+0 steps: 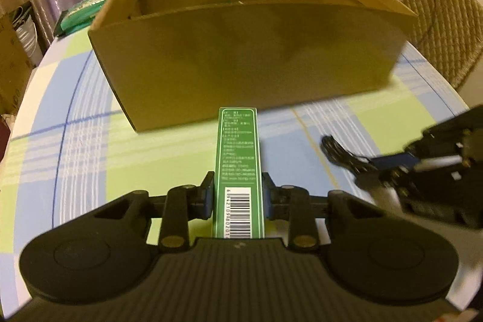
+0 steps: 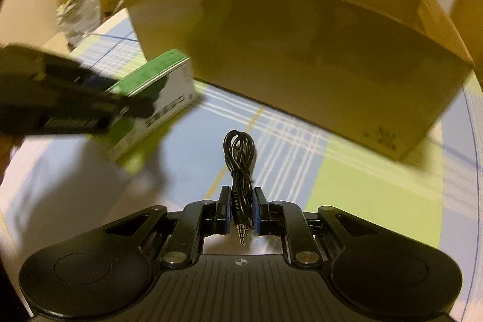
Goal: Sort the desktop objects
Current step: 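Grasp the green medicine box with the left gripper while the right grasps the black cable, then lift and carry the green box and black cable over the cardboard box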
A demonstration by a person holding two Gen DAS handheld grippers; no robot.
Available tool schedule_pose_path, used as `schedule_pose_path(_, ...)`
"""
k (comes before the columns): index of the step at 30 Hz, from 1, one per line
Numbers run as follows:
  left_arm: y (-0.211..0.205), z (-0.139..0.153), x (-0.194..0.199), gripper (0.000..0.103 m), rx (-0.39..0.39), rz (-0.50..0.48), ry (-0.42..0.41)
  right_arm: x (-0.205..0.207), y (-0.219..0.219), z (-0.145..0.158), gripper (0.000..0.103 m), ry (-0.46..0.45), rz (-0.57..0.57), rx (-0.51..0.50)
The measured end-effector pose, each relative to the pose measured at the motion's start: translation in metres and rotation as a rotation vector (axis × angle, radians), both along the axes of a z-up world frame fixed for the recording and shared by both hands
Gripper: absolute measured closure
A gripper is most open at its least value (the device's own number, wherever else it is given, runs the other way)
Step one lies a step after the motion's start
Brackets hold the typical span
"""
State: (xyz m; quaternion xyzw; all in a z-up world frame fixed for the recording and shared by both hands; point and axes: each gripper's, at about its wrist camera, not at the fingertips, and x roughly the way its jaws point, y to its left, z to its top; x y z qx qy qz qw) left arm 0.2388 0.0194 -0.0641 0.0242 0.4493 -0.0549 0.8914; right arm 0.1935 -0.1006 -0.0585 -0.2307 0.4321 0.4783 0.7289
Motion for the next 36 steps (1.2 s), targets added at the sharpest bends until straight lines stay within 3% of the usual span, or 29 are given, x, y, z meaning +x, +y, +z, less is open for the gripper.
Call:
schedule_pose_path(5,-0.013,-0.001,-0.023,0.077,-0.001,-0.028,0.019,-0.007,-0.014,0.003,0.093,0.032,-0.026,-0.002)
schedule_pose_path(8,-0.015,-0.004,-0.026,0.062,0.011,-0.042,0.02,-0.009,-0.021,0.005,0.092,0.056,-0.039,0.018)
schedule_pose_path(12,-0.011,-0.005,-0.024,0.061,0.015,-0.04,0.011,-0.009,-0.018,0.006,0.091,0.04,-0.026,0.021)
schedule_pose_path(14,-0.01,-0.006,-0.023,0.061,0.013,-0.038,0.006,-0.011,-0.016,0.004,0.085,0.019,-0.009,0.015)
schedule_pose_path(16,-0.009,-0.009,-0.02,0.061,0.005,-0.037,0.006,-0.014,-0.012,0.001,0.072,-0.018,0.008,0.0)
schedule_pose_path(19,-0.007,-0.013,-0.017,0.061,-0.009,-0.038,0.008,-0.016,-0.009,-0.003,0.071,-0.056,0.025,-0.014)
schedule_pose_path(25,-0.008,-0.017,-0.011,0.062,-0.029,-0.048,0.006,-0.017,-0.007,-0.006,0.071,-0.066,0.036,-0.014)
schedule_pose_path(27,-0.008,-0.018,-0.01,0.069,-0.031,-0.053,0.011,-0.017,-0.006,-0.006,0.071,-0.069,0.035,-0.013)
schedule_pose_path(29,-0.008,-0.019,-0.01,0.077,-0.036,-0.057,0.016,-0.018,-0.006,-0.006,0.077,-0.058,0.035,-0.008)
schedule_pose_path(31,-0.008,-0.019,-0.011,0.077,-0.039,-0.058,0.02,-0.02,-0.005,-0.005,0.091,-0.063,0.035,-0.01)
schedule_pose_path(36,-0.007,-0.017,-0.016,0.078,-0.051,-0.063,0.038,-0.019,-0.004,-0.005,0.092,-0.053,0.015,-0.002)
